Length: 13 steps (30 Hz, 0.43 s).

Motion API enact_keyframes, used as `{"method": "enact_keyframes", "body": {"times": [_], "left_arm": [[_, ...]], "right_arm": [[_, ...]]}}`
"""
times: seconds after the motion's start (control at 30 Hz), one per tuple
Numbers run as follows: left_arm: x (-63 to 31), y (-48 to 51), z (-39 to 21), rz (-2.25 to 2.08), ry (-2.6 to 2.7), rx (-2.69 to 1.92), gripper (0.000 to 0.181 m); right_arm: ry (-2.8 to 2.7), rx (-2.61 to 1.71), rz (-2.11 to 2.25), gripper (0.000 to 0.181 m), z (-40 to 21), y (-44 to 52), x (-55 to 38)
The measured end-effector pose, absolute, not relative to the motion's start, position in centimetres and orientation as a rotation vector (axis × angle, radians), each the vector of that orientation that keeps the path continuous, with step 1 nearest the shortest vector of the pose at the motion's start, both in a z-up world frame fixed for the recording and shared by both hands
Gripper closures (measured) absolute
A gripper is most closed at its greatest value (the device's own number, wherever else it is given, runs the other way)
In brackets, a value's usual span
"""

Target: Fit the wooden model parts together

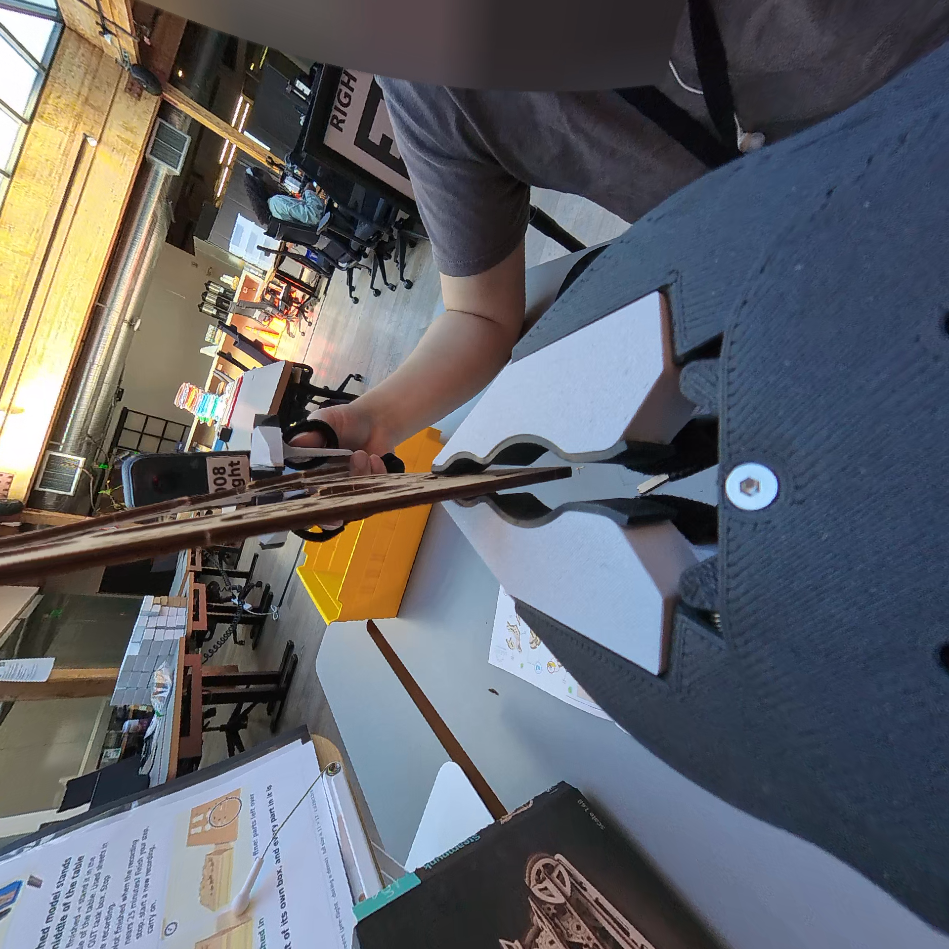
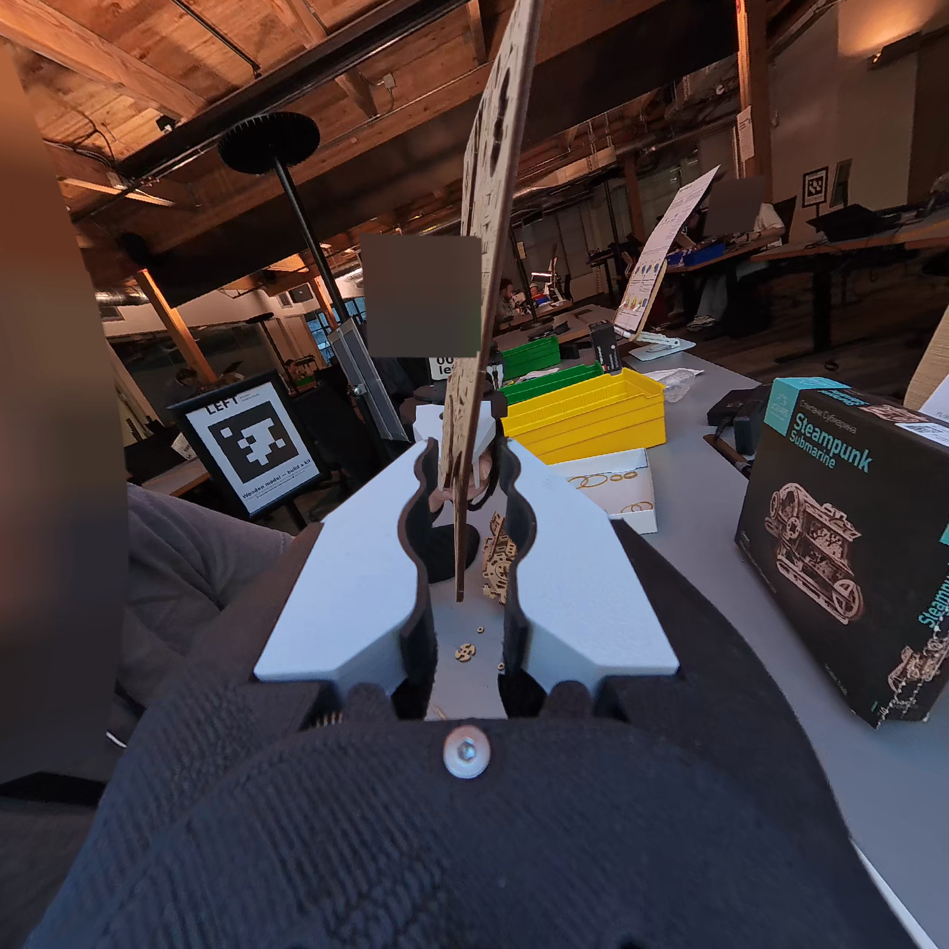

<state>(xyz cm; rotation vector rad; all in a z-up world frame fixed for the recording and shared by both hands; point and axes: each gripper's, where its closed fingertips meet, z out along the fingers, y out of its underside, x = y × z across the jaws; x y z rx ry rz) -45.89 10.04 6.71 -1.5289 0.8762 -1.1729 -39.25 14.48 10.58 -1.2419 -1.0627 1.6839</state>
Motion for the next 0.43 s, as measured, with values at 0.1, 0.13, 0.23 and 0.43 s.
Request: {"method": "enact_keyframes", "body": {"times": [0.1, 0.13, 0.23, 0.43], "left_arm": [[-45.8, 9.99, 6.72, -1.167, 0.88, -1.528, 0.18], [-45.78, 9.97, 6.73, -1.167, 0.88, -1.528, 0.18], [-45.69, 9.92, 6.74, -1.165, 0.884, -1.527, 0.18], [-45.62, 9.93, 6.62, -1.148, 0.891, -1.532, 0.18]], "right_arm": [[-1.069, -1.238, 1.717, 0.159, 10.57, 14.14, -39.41], [-1.074, -1.238, 1.721, 0.159, 10.51, 14.04, -39.5], [-1.093, -1.247, 1.711, 0.161, 10.2, 13.87, -39.77], [-1.107, -1.241, 1.726, 0.171, 10.1, 13.61, -39.85]]}}
